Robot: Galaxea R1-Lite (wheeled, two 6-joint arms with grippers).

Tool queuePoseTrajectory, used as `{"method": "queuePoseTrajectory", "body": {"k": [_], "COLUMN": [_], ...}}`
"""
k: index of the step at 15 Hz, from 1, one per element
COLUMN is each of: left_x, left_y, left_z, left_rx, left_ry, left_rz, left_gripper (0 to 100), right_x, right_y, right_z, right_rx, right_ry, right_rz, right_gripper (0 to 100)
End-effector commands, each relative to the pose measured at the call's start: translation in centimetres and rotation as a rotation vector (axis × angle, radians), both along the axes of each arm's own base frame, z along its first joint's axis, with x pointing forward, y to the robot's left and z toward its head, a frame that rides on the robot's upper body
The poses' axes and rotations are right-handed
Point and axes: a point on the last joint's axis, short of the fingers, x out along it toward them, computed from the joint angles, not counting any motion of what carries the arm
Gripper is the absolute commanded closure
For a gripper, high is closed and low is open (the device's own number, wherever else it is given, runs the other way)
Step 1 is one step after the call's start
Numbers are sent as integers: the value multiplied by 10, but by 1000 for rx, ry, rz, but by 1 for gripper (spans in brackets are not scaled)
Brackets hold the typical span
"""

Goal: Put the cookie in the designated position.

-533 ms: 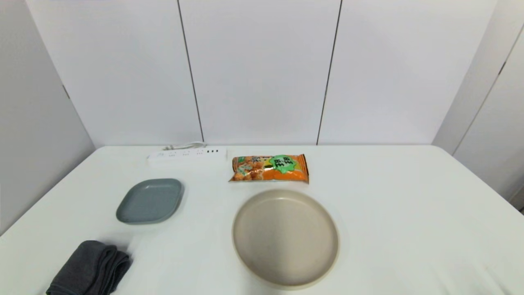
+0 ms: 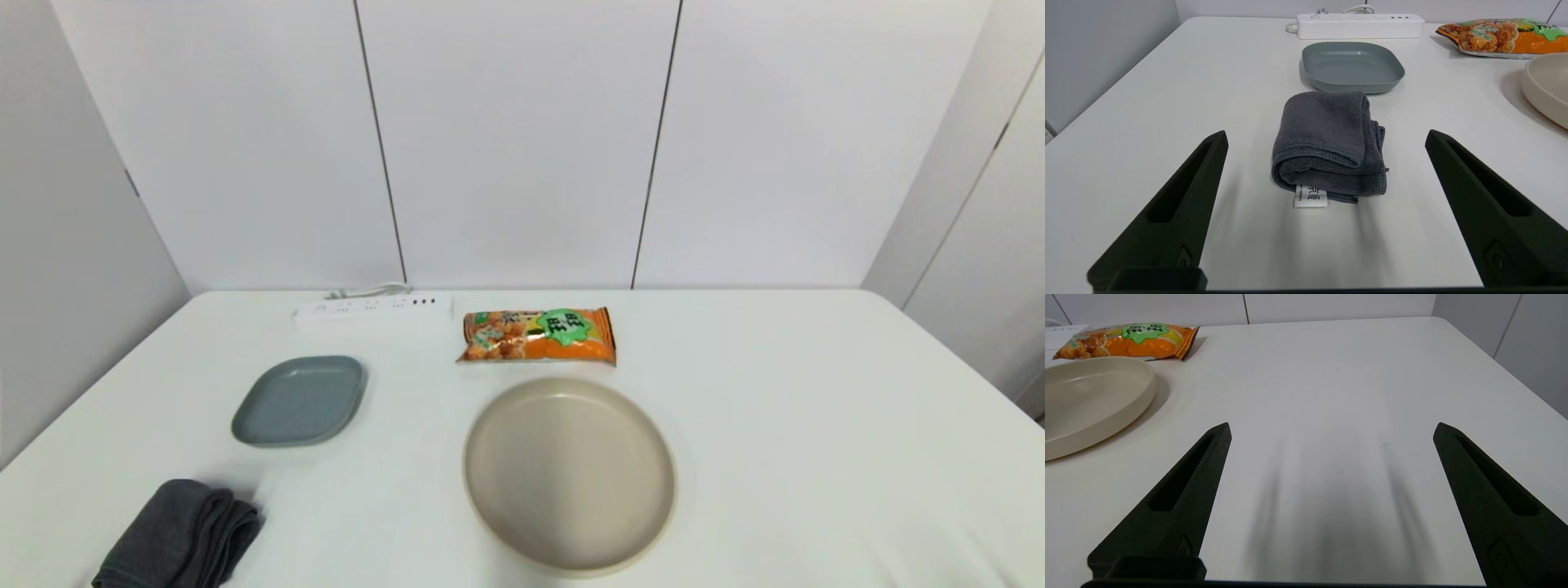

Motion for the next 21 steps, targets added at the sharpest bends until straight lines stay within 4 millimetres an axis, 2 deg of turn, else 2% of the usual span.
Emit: {"method": "queuePoseTrajectory", "body": {"k": [1,3,4,6,8,9,11,13,14,15,17,21], "left_x": [1,4,13,45,96,129,182,229,244,260,281,316], "left_y": [0,-2,-2,-2,-6,-9,-18,-44,-60,-82,-114,-164], "left_z": [14,39,56,101,144,169,194,202,202,194,179,141], "left_rx": [1,4,17,119,201,285,451,527,549,590,641,720], "left_ry": [3,3,50,121,176,171,160,145,143,156,176,237], "left_rz": [-9,-73,-90,-103,-159,-184,-263,-436,-501,-586,-688,-827], "left_gripper": [0,0,0,0,0,0,0,0,0,0,0,0], "right_x": [0,0,0,0,0,0,0,0,0,0,0,0], "right_y": [0,0,0,0,0,0,0,0,0,0,0,0], "right_z": [0,0,0,0,0,0,0,0,0,0,0,0], "right_rx": [0,0,0,0,0,0,0,0,0,0,0,0], "right_ry": [0,0,0,0,0,0,0,0,0,0,0,0], "right_rz": [1,1,-1,-1,1,1,-1,1,-1,1,1,1], "right_gripper": [0,0,0,0,0,0,0,0,0,0,0,0]}}
